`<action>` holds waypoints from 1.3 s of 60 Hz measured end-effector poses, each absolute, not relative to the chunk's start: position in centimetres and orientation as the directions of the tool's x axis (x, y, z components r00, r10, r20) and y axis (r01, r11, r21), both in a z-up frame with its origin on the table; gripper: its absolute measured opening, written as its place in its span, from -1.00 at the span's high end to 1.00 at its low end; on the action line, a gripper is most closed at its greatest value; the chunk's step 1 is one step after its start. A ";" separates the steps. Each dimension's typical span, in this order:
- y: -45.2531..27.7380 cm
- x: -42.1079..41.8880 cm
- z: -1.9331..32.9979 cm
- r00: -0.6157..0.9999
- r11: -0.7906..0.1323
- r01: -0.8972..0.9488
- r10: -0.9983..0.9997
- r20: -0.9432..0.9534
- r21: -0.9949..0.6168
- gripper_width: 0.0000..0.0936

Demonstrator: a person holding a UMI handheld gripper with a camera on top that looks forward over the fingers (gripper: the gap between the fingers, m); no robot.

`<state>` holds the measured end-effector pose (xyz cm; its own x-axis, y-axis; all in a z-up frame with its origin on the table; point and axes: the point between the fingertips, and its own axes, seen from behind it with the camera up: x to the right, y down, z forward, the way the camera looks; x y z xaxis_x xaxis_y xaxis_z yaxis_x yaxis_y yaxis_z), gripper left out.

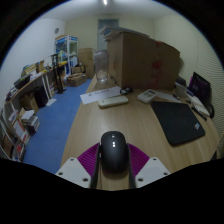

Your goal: Arrange mouse

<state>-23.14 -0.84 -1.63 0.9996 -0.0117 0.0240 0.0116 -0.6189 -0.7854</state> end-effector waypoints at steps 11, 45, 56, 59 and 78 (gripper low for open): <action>-1.0 -23.2 -1.4 0.999 -0.673 -0.032 -0.028 -0.018 -0.739 0.26; 10.1 -0.5 21.8 0.996 -0.312 0.085 0.039 0.076 -0.946 0.26; 10.5 7.4 9.0 0.999 -0.495 0.051 0.023 0.046 -0.868 0.26; 10.5 7.8 5.1 0.999 -0.540 0.051 0.021 0.047 -0.840 0.25; 10.2 5.9 -0.5 0.997 -0.583 0.071 0.073 0.035 -0.809 -0.07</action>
